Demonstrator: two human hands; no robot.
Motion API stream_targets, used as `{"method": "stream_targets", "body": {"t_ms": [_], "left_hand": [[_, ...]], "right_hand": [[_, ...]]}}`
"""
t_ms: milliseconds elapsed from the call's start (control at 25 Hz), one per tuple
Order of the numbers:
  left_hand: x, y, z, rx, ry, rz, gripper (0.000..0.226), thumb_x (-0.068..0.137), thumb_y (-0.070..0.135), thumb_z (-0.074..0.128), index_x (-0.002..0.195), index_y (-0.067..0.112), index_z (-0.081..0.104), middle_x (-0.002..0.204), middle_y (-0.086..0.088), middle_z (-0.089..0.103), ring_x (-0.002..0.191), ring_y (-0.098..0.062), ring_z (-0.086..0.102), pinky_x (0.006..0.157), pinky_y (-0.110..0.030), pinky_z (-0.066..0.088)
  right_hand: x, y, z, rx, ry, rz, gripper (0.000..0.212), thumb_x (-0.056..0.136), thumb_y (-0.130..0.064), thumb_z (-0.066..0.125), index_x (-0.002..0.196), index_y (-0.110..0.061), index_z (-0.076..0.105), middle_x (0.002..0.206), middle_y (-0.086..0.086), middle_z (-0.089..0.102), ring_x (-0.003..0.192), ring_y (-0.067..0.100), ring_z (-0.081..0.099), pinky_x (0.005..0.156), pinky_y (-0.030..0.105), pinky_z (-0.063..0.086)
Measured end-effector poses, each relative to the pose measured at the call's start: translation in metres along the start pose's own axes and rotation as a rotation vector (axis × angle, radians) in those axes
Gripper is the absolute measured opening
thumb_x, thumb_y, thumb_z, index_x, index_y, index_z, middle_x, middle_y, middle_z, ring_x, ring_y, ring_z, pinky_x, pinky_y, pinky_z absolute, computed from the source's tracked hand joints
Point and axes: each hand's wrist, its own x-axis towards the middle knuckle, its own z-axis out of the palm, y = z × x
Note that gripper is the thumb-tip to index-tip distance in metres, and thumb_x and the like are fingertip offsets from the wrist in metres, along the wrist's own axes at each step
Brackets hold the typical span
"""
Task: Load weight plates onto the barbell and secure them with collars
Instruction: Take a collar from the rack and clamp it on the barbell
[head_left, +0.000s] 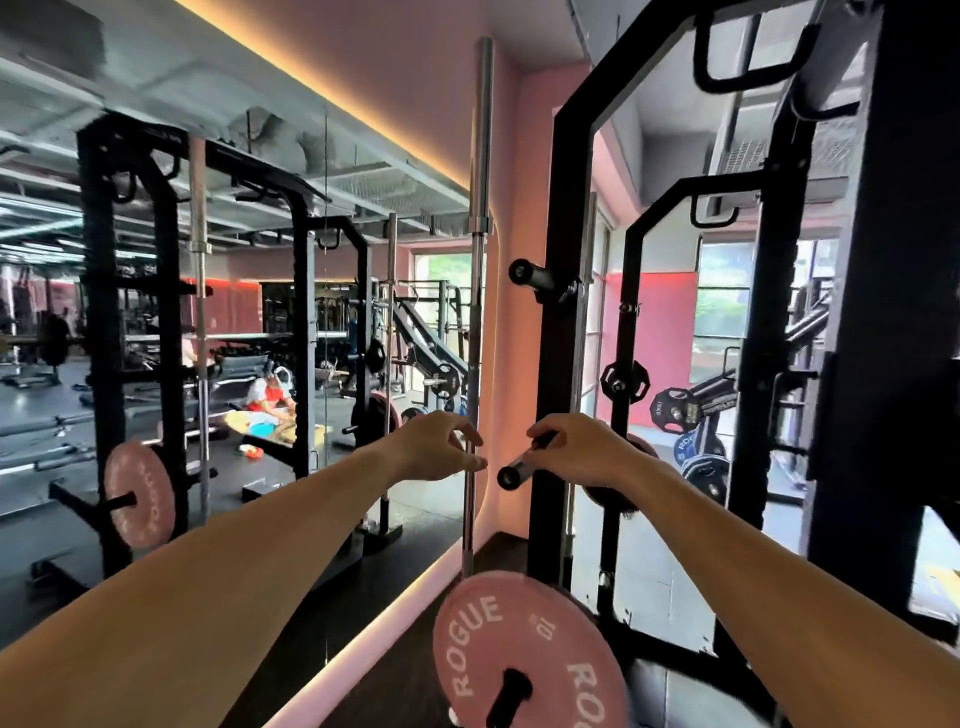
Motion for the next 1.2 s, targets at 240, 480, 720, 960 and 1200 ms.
{"method": "stream_targets", "body": {"t_ms": [240,480,720,960,1200], "left_hand": [[0.122,-0.027,-0.021,-0.023,0.068,0.049,0.033,0.089,0.033,0.075,0.117,0.018,0.066,0.109,-0.007,0.072,0.095,-0.019,0.070,0.088,-0.034,0.057],[0.231,-0.057,-0.021,-0.235,0.198,0.064,0.029,0.091,0.019,0.074,0.119,0.016,0.066,0.103,-0.014,0.072,0.063,-0.011,0.059,0.052,-0.018,0.045],[0.333,-0.072,-0.029,-0.486,0.171,0.200,0.033,0.095,0.007,0.066,0.127,0.012,0.059,0.088,-0.008,0.064,0.073,-0.021,0.064,0.060,-0.032,0.048],[0.423,-0.050,-0.052,-0.614,0.158,0.408,0.038,0.100,-0.004,0.052,0.130,0.020,0.048,0.096,-0.001,0.053,0.057,-0.009,0.060,0.040,-0.018,0.042],[0.471,-0.018,-0.050,-0.610,0.054,0.519,0.059,0.101,-0.009,0.046,0.151,0.019,0.031,0.115,-0.002,0.048,0.079,-0.010,0.056,0.067,-0.021,0.056]], "right_hand": [[0.116,0.039,-0.017,0.019,0.096,0.003,0.044,0.085,-0.038,0.076,0.127,-0.025,0.065,0.104,0.000,0.069,0.084,0.013,0.064,0.069,0.022,0.044],[0.200,0.074,-0.035,0.034,0.232,0.039,0.047,0.084,-0.037,0.075,0.128,-0.029,0.062,0.084,-0.007,0.067,0.076,0.009,0.064,0.068,0.025,0.047],[0.271,0.087,-0.057,0.028,0.421,0.079,0.064,0.084,-0.033,0.075,0.141,-0.033,0.046,0.081,-0.003,0.072,0.071,0.008,0.066,0.064,0.024,0.046],[0.320,0.074,-0.093,0.279,0.652,0.111,0.073,0.095,-0.011,0.064,0.154,-0.033,0.027,0.102,0.013,0.059,0.075,0.028,0.057,0.065,0.035,0.042],[0.333,0.052,-0.102,0.269,0.530,0.115,0.080,0.092,0.025,0.044,0.156,-0.019,0.024,0.145,0.030,0.037,0.074,0.030,0.049,0.059,0.032,0.037]]}}
